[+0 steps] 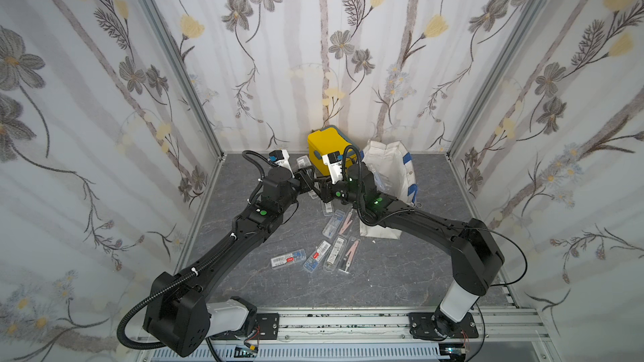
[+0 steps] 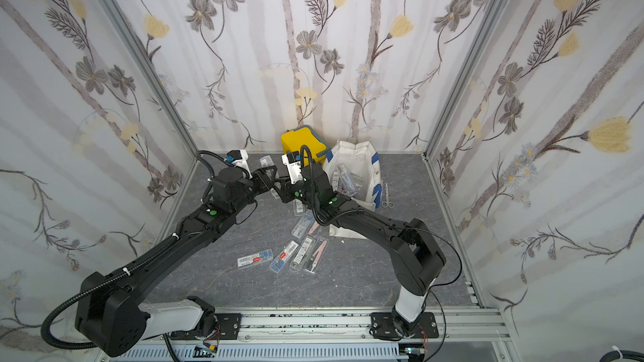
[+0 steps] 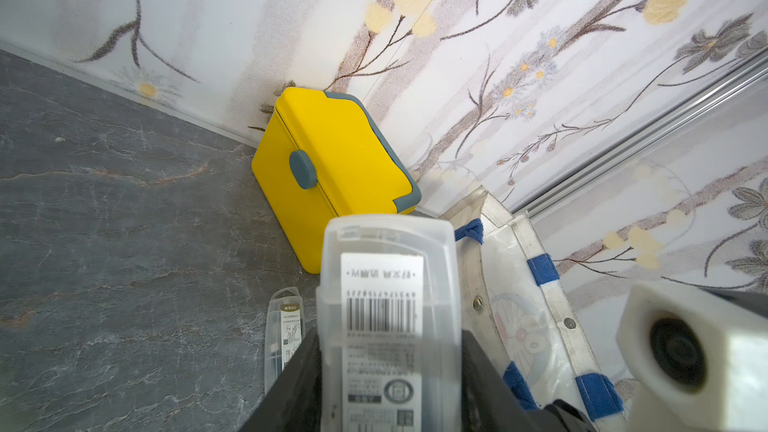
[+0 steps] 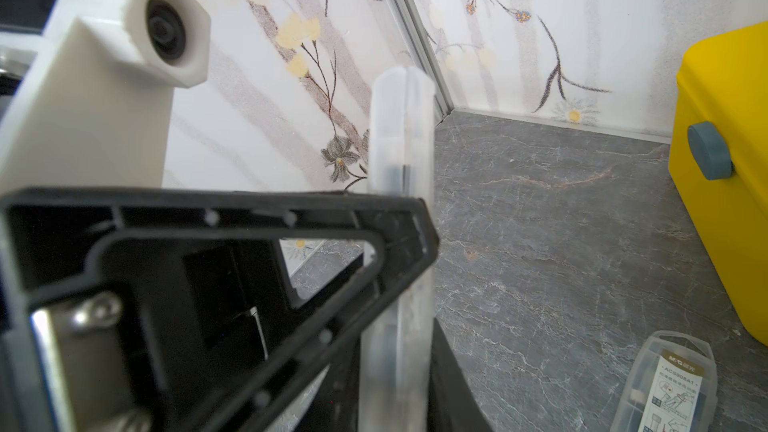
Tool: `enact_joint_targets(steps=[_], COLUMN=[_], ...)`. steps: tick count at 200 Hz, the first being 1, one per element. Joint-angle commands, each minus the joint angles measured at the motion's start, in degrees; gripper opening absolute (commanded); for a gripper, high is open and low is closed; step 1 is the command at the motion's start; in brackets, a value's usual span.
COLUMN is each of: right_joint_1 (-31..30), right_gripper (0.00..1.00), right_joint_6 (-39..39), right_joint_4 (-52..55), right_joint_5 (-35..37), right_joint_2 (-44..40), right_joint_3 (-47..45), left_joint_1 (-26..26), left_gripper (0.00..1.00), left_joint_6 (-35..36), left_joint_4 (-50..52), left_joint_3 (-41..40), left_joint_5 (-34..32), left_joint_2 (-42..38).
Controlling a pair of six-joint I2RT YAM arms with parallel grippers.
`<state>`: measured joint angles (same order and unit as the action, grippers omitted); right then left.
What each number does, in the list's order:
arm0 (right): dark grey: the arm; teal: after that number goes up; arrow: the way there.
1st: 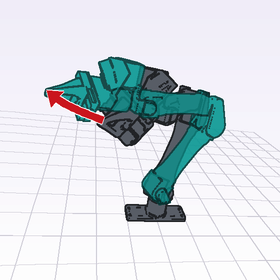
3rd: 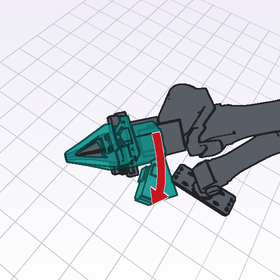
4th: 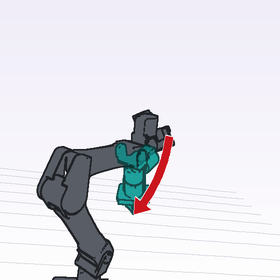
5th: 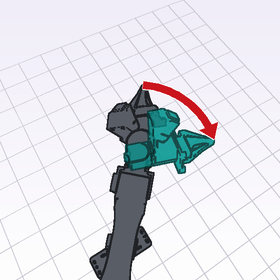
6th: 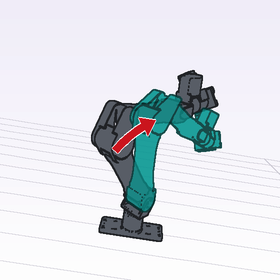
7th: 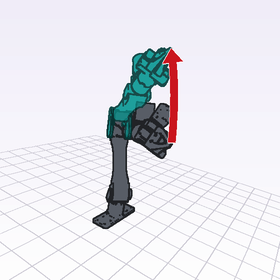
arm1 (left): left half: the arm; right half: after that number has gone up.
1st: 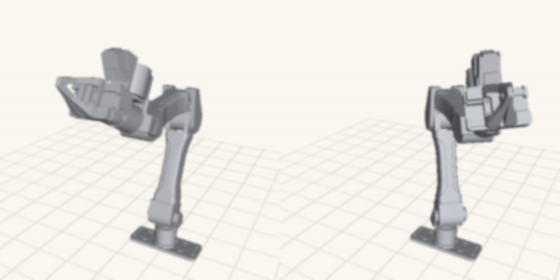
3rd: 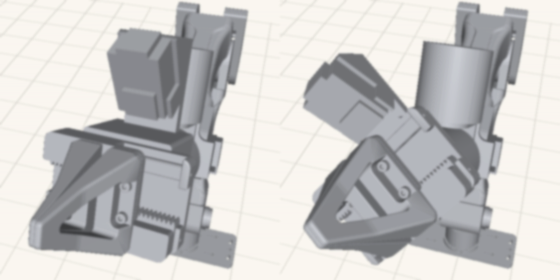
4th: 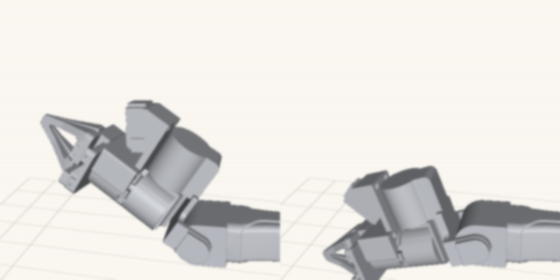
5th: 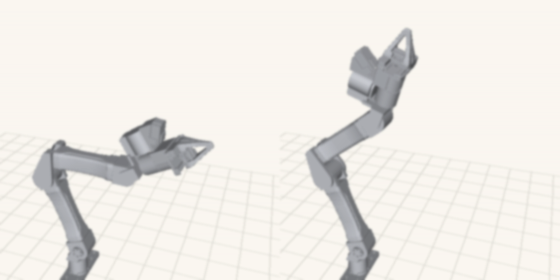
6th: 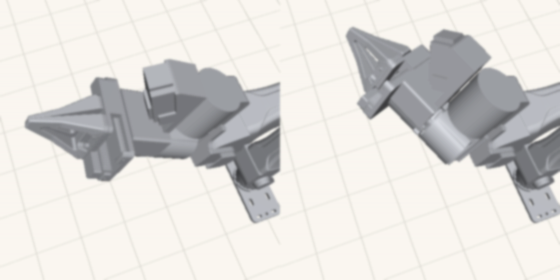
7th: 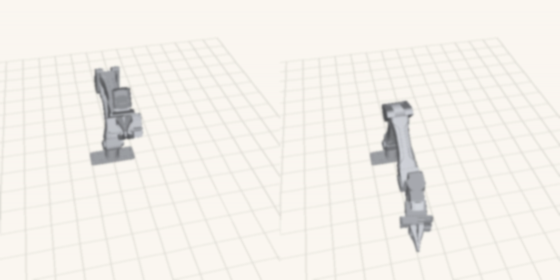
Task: Put the compass set into the canvas bag
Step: Place the compass set in the canvas bag.
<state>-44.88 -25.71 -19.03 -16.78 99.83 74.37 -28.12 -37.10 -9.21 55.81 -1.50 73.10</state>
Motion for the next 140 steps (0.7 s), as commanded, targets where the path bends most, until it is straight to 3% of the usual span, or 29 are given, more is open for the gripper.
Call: enact_joint_targets(steps=[1, 34, 46, 59, 99, 140], right_joint_1=[0.0, 0.1, 0.2, 0.3, 1.9, 5.8], right_gripper=[0.18, 0.14, 0.13, 0.14, 0.14, 0.14], right_joint_6=[-1.1, -1.3, -1.3, -1.4, -0.9, 1.4], right_joint_4=[-4.1, -4.6, -4.5, -4.5, -2.6, 1.2], right_joint_5=[-3.3, -3.5, -3.5, -3.2, -1.6, 1.6], right_joint_2=[0.3, 0.3, 0.4, 0.3, -0.5, -4.5], right_joint_3=[0.8, 0.8, 0.8, 0.8, 0.9, 0.8], left_joint_1=[0.1, 0.3, 0.4, 0.4, 1.4, 1.8], left_gripper=[0.45, 0.52, 0.69, 0.99, 1.00, 1.00], left_joint_6=[-0.4, -0.4, -0.4, -0.3, 0.9, 1.3], left_joint_4=[-1.7, -1.7, -1.9, -2.2, -2.8, -12.6], left_joint_3=[-0.3, -0.2, -0.3, -0.5, -1.0, -8.4], left_joint_5=[0.7, 1.0, 1.0, 0.8, 0.0, -1.4], left_joint_2=[-0.1, 0.0, -0.1, -0.4, -2.6, -9.1])
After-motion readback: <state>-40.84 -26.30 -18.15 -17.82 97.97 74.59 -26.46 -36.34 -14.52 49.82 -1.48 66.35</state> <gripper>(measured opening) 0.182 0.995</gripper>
